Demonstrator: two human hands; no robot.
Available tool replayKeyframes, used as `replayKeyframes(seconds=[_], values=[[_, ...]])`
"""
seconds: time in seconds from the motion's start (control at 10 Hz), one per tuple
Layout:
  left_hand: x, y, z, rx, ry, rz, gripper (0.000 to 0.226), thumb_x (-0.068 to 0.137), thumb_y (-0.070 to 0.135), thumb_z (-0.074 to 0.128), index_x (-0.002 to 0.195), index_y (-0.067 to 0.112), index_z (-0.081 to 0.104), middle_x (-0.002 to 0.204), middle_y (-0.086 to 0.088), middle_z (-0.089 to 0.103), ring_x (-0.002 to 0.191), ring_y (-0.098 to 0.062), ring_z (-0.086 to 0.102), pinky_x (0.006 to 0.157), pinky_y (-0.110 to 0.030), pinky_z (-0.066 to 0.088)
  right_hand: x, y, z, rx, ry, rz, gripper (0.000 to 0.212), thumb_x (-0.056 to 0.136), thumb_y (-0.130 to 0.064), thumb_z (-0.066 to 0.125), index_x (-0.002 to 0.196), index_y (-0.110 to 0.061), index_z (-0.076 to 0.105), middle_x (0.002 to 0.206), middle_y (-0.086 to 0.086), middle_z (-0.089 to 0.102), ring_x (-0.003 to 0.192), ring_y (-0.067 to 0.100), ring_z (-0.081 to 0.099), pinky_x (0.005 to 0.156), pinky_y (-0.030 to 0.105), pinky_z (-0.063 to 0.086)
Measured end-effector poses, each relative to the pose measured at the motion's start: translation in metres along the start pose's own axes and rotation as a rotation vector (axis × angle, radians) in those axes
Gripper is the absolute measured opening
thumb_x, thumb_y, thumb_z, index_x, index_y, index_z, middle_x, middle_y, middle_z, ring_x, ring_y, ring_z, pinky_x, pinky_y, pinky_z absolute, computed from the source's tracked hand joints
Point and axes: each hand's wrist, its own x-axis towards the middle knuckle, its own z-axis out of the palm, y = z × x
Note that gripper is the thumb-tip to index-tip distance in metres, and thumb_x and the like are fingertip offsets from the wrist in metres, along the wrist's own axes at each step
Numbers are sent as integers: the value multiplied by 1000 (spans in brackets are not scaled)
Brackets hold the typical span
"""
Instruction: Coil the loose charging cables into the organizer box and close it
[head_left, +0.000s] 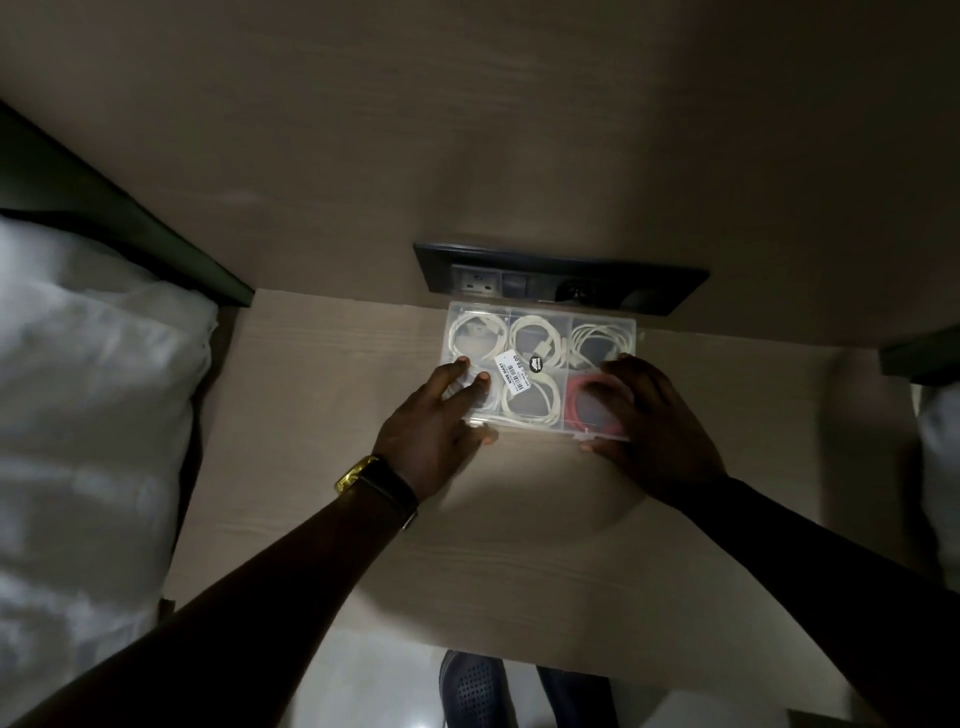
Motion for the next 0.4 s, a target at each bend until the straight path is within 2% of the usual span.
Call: replayKeyframes(seconds=[0.1, 0.2, 0.3, 0.4], values=[[0, 3, -8, 66, -36, 10, 70, 77, 50, 71, 139, 27, 48, 154, -1, 35, 122, -24, 56, 91, -31, 50, 1, -5, -8, 9, -40, 30, 70, 79, -54, 67, 137, -22, 47, 150, 10, 42, 144, 33, 29, 114, 48, 36], [-5, 9, -10, 109, -111, 21, 82, 77, 57, 66, 146, 21, 39, 159, -7, 26, 140, -31, 37, 111, -44, 38, -5, -12, -11, 14, -66, 35, 72, 81, -51, 67, 141, -21, 43, 153, 10, 40, 147, 32, 27, 113, 50, 36], [-6, 18, -22, 191, -162, -2, 90, 80, 63, 58, 152, 23, 22, 163, -6, 10, 149, -32, 15, 117, -48, 25, -5, -22, -32, 56, -43, 75, 76, 85, -46, 67, 149, -21, 36, 157, 8, 35, 148, 31, 24, 114, 52, 35], [-18, 33, -33, 159, -77, -15, 89, 79, 55, 65, 151, 25, 23, 163, -5, 12, 148, -36, 15, 116, -50, 27, -30, -38, -55, 180, 99, 178, 66, 90, -45, 59, 149, -26, 34, 157, 3, 37, 148, 23, 23, 115, 43, 33]])
